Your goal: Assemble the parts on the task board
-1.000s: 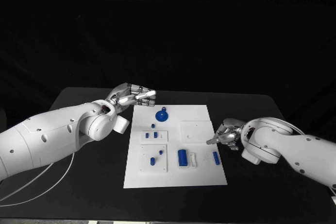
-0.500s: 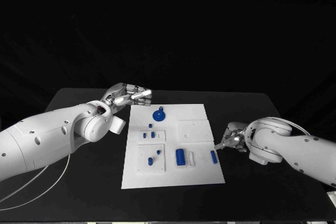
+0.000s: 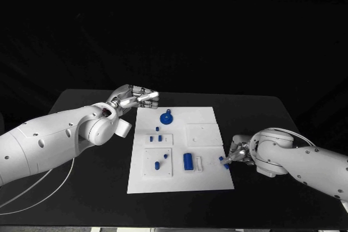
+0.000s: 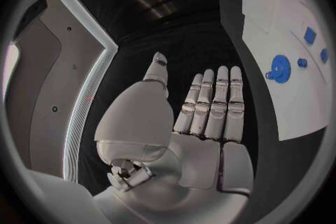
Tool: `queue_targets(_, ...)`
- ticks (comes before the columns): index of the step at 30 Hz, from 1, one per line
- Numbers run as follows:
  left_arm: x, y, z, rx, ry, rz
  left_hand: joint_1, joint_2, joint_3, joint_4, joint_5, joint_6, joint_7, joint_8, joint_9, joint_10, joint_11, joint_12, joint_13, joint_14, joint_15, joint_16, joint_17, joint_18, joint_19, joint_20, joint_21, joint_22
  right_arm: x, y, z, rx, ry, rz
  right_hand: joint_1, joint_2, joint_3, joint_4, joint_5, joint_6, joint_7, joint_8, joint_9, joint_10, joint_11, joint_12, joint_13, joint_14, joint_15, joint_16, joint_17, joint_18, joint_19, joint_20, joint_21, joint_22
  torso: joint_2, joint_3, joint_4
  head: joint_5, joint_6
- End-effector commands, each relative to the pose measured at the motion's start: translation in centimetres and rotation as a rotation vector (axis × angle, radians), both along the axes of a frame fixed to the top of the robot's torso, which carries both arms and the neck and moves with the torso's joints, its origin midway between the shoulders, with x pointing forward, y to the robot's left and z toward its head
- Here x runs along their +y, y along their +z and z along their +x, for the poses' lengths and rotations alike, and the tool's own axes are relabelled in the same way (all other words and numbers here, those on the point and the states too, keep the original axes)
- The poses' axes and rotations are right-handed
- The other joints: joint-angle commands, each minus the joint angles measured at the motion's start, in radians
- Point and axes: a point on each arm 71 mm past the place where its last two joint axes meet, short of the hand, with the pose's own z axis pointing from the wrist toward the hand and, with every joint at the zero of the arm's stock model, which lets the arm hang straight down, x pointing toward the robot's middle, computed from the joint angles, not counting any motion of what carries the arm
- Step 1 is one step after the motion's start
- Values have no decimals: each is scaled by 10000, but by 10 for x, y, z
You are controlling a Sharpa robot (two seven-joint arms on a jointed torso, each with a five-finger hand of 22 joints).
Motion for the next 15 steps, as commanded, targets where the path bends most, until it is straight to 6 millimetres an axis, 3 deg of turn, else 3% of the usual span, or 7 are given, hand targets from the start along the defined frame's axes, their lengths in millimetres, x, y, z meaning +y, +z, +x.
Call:
queue_targets(1,-2,1,-1,14,-130,-127,-20,22,42,17,47,20,-13,30,-12,43,2,-22,9,54,4,-7,-5,-81,45,13,23,10,2,-4,-3,307,81,-417,-77,-20,31,5,-47,-43,-11,-38,-1,8,-6,-52,-13,57,12,5,11,-82,498,-41,-46,923,4,6,-9,12,-20)
queue_targets(11,-2,0,-1,66,-139,-99,-17,7,54,45,45,13,-11,30,-12,37,4,-22,9,50,6,-8,-5,-80,45,15,24,11,14,-5,-3,108,236,-319,17,14,118,-67,-26,6,-34,-37,18,26,-21,-29,-2,60,5,12,25,-88,500,-45,-43,924,3,0,-2,21,-45)
queue_targets(13,-2,0,-1,73,-139,-95,-17,7,54,45,45,13,-11,30,-12,37,4,-22,9,50,6,-8,-5,-80,45,15,24,11,15,-6,-3,56,295,-402,114,80,192,-200,5,6,-38,-39,17,23,-25,-34,-6,60,1,7,23,-92,499,-47,-36,926,5,-2,2,25,-48)
queue_targets(15,-2,0,-1,81,-134,-89,-3,-5,66,75,45,-2,-6,28,-13,32,5,-22,9,50,6,-8,-5,-77,45,16,25,11,16,-8,-2,0,349,-497,446,284,465,-555,290,12,-58,-41,6,2,-48,-58,-16,54,-13,-13,11,-98,495,-57,-52,922,6,1,-2,39,-55)
